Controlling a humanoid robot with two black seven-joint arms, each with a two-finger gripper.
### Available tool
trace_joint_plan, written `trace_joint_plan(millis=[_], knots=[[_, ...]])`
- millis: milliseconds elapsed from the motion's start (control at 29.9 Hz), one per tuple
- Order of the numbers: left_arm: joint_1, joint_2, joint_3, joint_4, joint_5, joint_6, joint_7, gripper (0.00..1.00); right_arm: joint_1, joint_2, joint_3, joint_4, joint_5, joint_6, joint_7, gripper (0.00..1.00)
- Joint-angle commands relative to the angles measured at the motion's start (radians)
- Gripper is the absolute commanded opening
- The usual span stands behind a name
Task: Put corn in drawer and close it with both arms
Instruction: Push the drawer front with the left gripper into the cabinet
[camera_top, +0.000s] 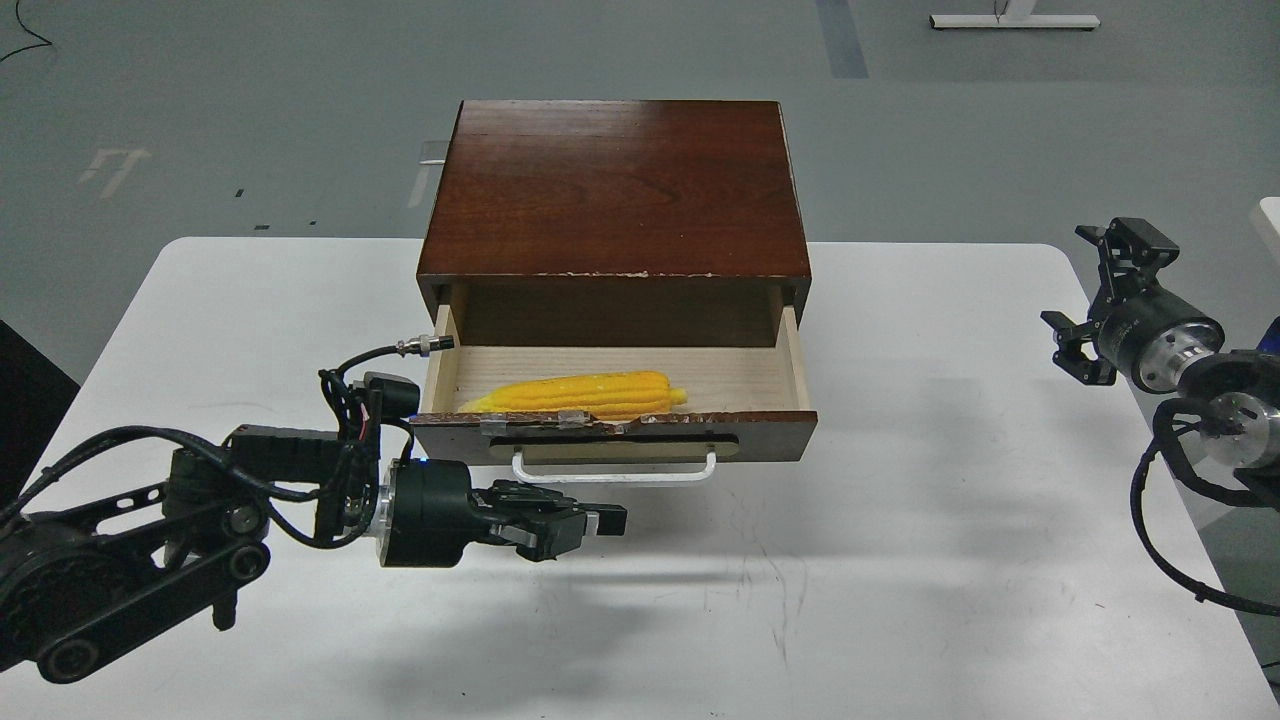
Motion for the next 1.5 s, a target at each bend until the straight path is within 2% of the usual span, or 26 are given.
trace_joint_plan(millis=[0, 401, 902, 1470], knots=[[-0.006, -0.008, -0.006, 0.018, -0.003, 0.0, 0.0, 0.0, -0.002, 0.001, -0.001, -0.013, 0.0, 0.0, 0.0, 1.0], [-0.049, -0.02, -0.013, 0.11, -0.04, 0.0, 0.0, 0.01, 0.003, 0.035, -0.001, -0.061, 0.0, 0.0, 0.0, 1.0], [-0.121, -0.107, -0.01, 0.225, -0.065, 0.0, -0.001, 0.03, 0.009, 0.08, 0.0, -0.11, -0.032, 0.003, 0.0, 1.0], [-0.16, -0.147, 0.0, 0.291, -0.078, 0.0, -0.001, 0.07, 0.011, 0.089, 0.0, -0.11, -0.034, 0.003, 0.001, 1.0]])
